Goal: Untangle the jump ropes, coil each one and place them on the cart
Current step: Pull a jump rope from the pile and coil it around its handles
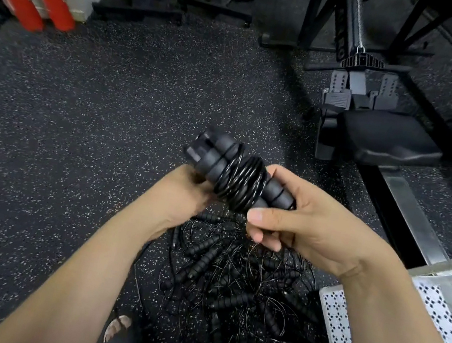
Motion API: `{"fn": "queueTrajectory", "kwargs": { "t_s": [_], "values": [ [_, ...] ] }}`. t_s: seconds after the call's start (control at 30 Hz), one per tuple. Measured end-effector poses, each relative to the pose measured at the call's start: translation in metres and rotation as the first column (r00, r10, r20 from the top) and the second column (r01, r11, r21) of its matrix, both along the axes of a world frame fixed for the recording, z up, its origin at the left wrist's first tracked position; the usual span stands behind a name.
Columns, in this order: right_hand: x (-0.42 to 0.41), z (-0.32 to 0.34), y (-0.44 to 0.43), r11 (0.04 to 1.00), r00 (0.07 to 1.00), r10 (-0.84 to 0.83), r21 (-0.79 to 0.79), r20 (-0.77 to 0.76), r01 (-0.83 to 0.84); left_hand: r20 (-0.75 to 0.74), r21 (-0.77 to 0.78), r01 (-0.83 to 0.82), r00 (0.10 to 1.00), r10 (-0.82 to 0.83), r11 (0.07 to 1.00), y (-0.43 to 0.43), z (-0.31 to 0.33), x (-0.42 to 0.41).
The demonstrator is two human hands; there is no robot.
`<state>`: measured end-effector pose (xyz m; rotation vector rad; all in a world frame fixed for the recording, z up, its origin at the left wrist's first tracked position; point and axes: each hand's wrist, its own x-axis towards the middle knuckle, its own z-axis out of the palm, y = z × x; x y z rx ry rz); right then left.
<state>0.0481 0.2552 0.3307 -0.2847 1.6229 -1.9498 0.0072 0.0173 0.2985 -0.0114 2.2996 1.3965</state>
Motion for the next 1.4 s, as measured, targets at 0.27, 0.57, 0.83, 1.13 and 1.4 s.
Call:
{"fn": "queueTrajectory", "kwargs": {
  "t_s": [0.27,0.57,0.83,1.13,1.4],
  "values": [
    [-0.015,-0.026,0.0,0.857,0.916,-0.389,0.329,-0.096,0.398,-0.06,-0.26,0.307,0.941,-0.333,0.915,0.022,-0.001,0.01],
    [-0.016,-0.044,0.005,0.579,0.964,-0.129,0.772,-0.231,0.262,-0.157,-0.156,0.319,0.926,-0.342,0.935,0.011,0.018,0.011],
    [-0.003,-0.029,-0.009,0.786,0.967,0.244,0.57,0.071,-0.24,-0.262,-0.043,0.143,0.953,-0.149,0.989,-0.008,0.018,0.002],
    [0.01,0.001,0.004,0.921,0.93,0.363,0.128,0.064,-0.369,-0.162,0.035,0.176,0.972,-0.168,0.984,-0.022,0.019,-0.005],
    [0.002,0.0,0.007,0.991,1.0,-0.005,-0.131,0.016,0.007,-0.028,-0.001,0.066,0.997,-0.066,0.998,-0.001,0.002,0.004]
  ]
}}
